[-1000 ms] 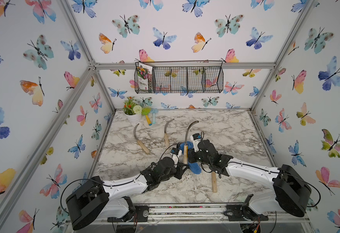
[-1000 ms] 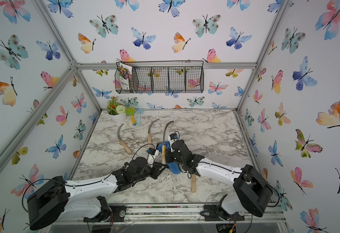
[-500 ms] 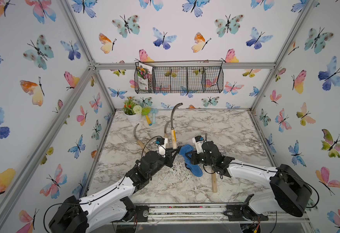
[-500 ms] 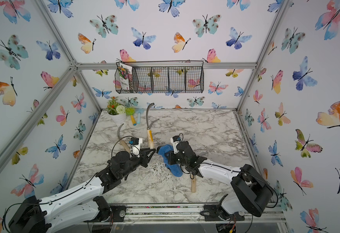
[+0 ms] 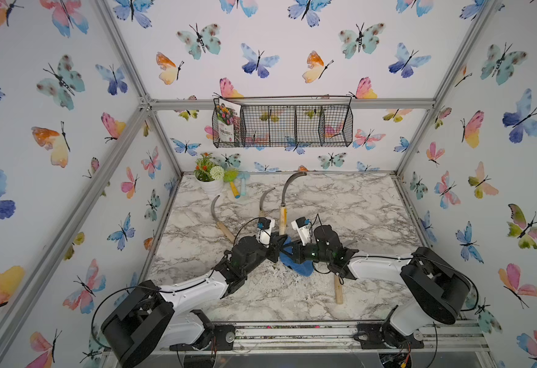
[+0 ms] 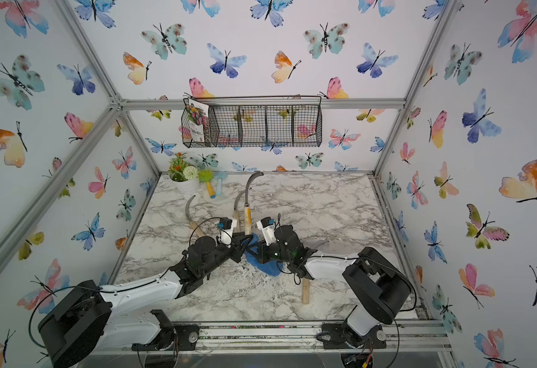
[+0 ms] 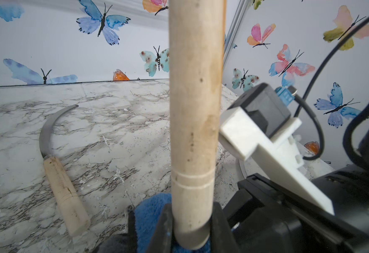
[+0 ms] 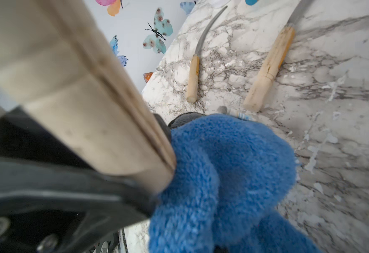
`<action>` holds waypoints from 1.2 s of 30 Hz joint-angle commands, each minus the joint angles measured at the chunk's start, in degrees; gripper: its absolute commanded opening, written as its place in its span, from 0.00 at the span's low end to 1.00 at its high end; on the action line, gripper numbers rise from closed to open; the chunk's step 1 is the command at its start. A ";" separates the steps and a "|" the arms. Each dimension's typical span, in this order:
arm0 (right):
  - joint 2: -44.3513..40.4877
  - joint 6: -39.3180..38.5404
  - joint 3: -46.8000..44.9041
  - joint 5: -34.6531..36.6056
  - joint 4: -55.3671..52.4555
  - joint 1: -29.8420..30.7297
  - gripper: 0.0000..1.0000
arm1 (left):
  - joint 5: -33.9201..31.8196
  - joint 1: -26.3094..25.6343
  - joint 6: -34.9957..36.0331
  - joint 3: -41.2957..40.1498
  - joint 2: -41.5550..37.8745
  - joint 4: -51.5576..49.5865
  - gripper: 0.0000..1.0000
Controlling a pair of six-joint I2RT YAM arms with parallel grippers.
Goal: Wipe small sickles with rags
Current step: Wipe the small sickle.
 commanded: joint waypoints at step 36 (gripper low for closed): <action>-2.60 -0.62 -8.99 -1.36 28.13 3.82 0.02 | 5.17 -2.37 -1.74 -2.55 0.56 8.78 0.00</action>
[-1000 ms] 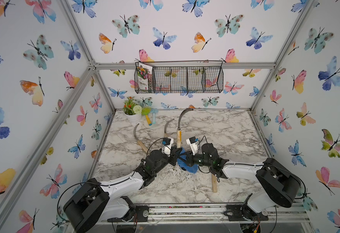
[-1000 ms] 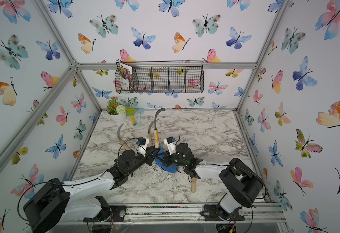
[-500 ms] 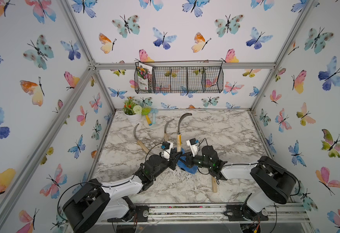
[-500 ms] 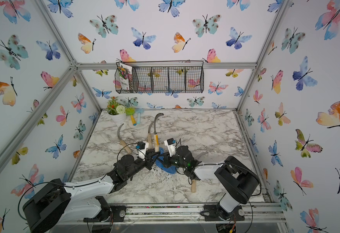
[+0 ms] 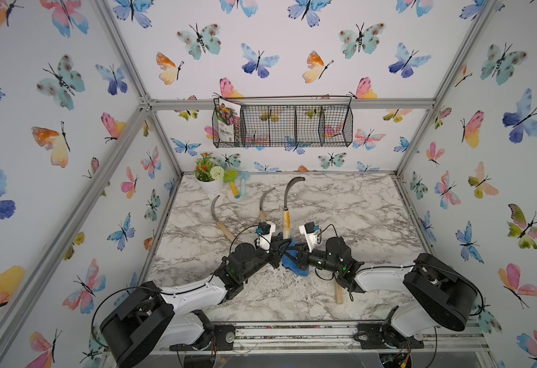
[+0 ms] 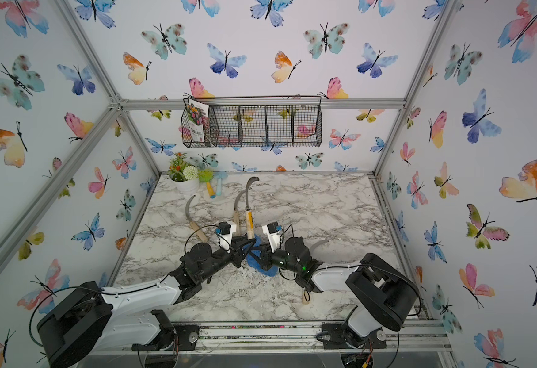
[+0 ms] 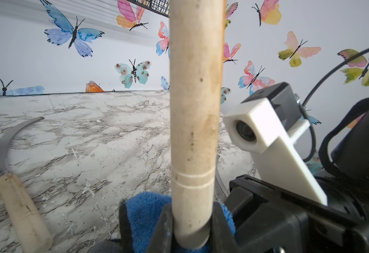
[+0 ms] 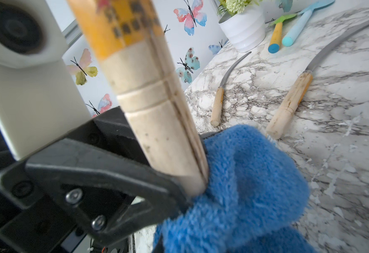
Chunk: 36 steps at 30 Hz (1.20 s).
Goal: Wipe small sickles with rags
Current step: Wipe the small sickle.
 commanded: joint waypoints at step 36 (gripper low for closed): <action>-7.20 -3.18 2.27 5.87 -5.48 1.85 0.03 | -0.01 -4.10 2.54 1.29 0.47 -0.56 0.00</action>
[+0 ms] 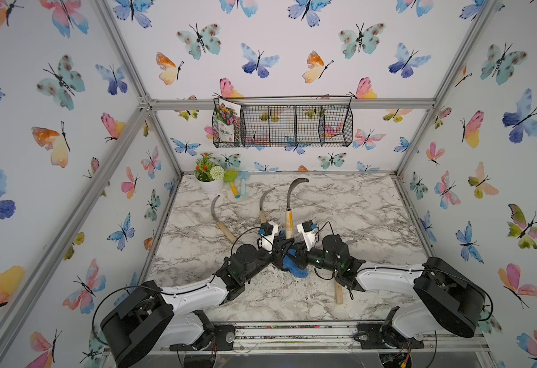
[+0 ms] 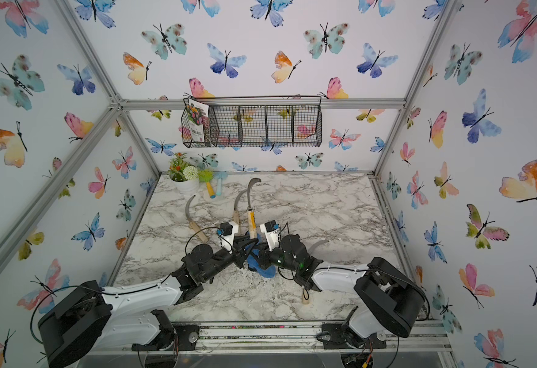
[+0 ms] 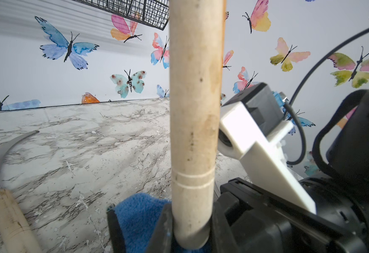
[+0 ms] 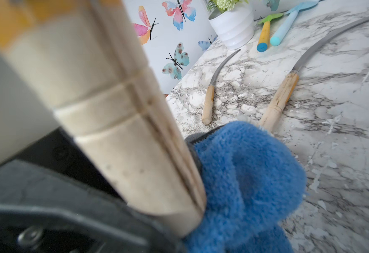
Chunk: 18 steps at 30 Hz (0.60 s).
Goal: Wipe small sickles with rags
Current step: Wipe the small sickle.
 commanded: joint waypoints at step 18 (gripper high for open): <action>-5.97 4.48 -0.48 9.77 -6.68 -2.34 0.03 | -11.63 -6.47 0.34 1.47 -1.77 -8.67 0.00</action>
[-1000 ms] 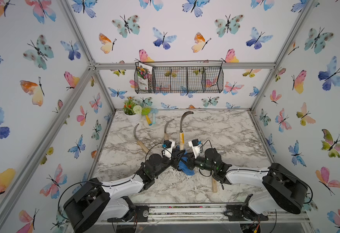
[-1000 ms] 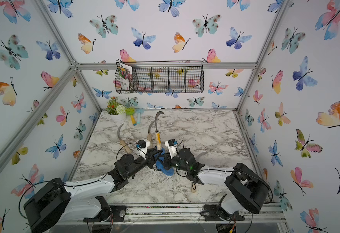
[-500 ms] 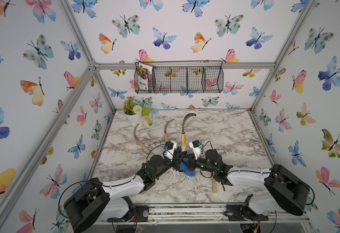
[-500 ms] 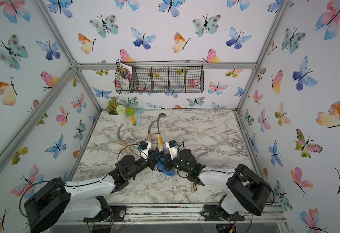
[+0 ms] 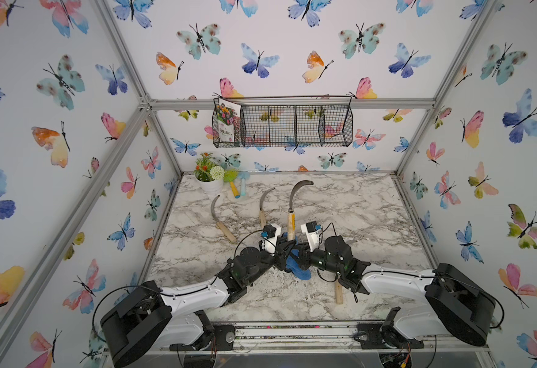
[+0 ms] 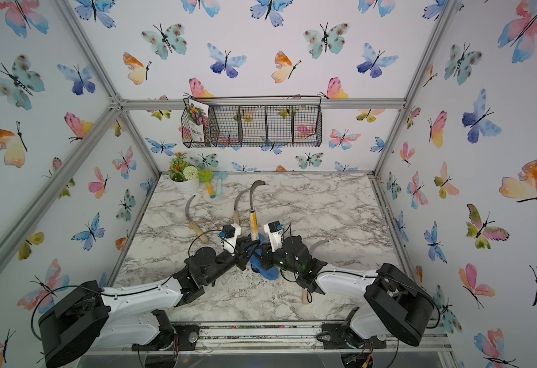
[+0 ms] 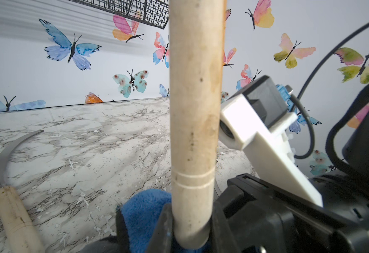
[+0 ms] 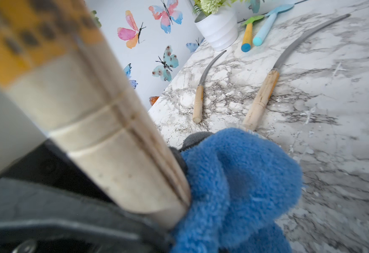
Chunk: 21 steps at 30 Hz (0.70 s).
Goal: Wipe small sickles with rags
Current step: Wipe the small sickle.
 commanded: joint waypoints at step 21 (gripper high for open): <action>8.79 7.76 -1.13 -20.37 16.60 -9.76 0.03 | -7.81 -3.88 -4.44 1.75 0.42 -10.86 0.00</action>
